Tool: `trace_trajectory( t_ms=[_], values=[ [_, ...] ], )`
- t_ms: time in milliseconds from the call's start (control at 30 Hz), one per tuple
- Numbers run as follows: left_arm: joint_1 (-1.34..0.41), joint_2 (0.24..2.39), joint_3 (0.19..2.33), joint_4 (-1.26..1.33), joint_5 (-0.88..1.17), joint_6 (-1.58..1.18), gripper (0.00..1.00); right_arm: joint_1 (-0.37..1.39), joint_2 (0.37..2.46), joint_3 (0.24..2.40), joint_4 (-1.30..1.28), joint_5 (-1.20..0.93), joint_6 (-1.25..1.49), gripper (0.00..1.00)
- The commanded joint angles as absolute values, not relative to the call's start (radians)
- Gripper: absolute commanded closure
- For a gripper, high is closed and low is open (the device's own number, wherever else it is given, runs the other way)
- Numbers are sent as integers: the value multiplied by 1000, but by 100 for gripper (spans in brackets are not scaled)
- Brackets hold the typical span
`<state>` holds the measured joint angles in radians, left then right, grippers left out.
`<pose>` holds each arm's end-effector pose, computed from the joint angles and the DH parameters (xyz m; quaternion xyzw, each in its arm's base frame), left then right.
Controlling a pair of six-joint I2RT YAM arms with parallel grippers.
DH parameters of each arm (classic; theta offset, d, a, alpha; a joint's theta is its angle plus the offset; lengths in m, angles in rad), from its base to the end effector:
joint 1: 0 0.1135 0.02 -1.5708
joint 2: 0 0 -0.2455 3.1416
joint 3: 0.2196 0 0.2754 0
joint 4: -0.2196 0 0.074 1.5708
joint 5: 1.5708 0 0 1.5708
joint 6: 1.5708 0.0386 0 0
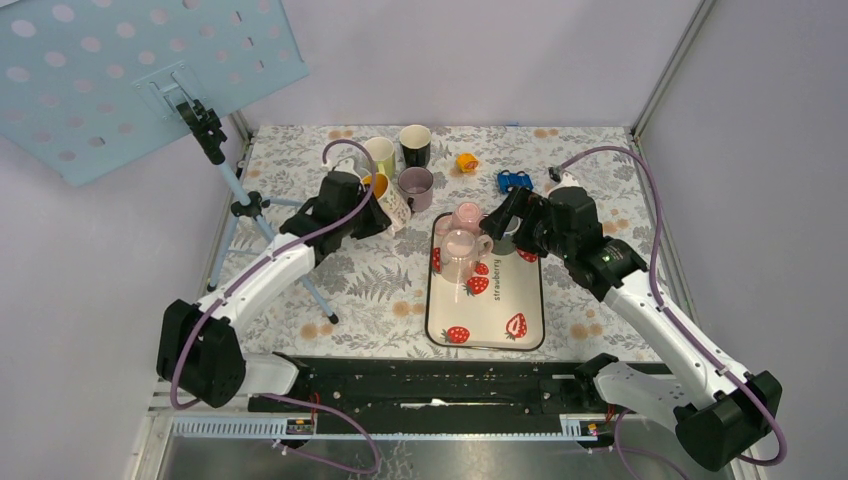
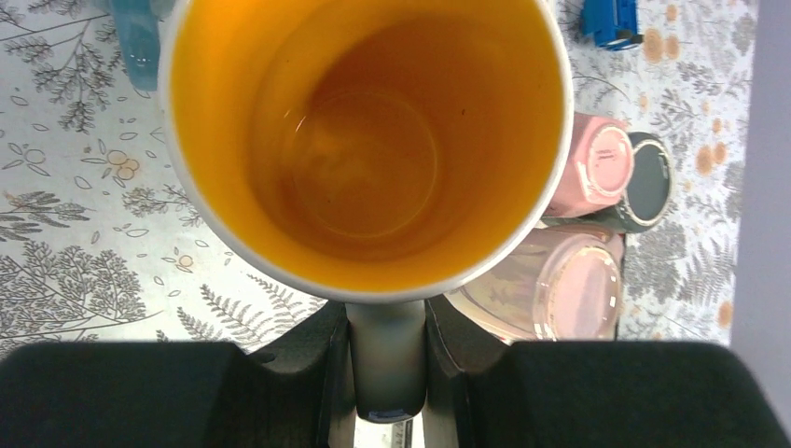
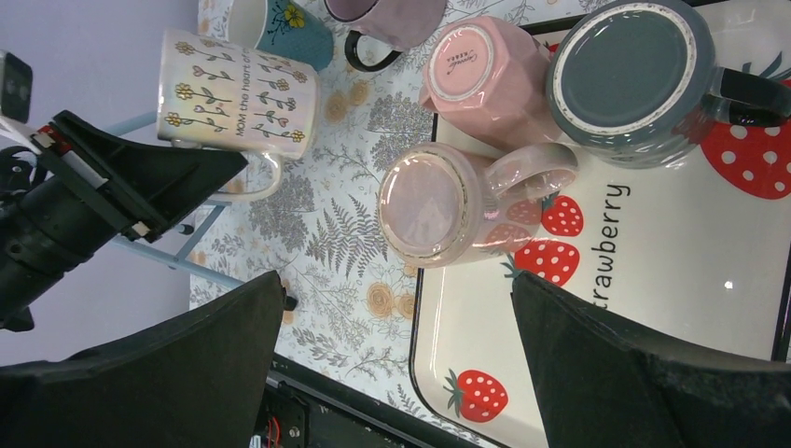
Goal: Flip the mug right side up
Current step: Turn over the cup on the tray, then place the cup at the center of the board.
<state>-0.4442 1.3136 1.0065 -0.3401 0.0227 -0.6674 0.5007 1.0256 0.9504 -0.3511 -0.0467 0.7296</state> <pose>0.2901 -0.1390 0.2590 -0.0947 0.8902 -0.2437 0.3731 0.2340 0.1301 0.3165 0.0834 0.8364 0.3284 0.4308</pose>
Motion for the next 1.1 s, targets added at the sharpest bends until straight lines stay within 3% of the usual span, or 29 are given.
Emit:
trace_trajectory(
  t_ms=[0,1067],
  values=[
    [-471,1319,1006,-141,-81,-629,100,493,1012,947,-303,-68,713,0],
    [-607,1546,961,-4,-465,-513,100,491,980,931,-317,-95,713,0]
  ],
)
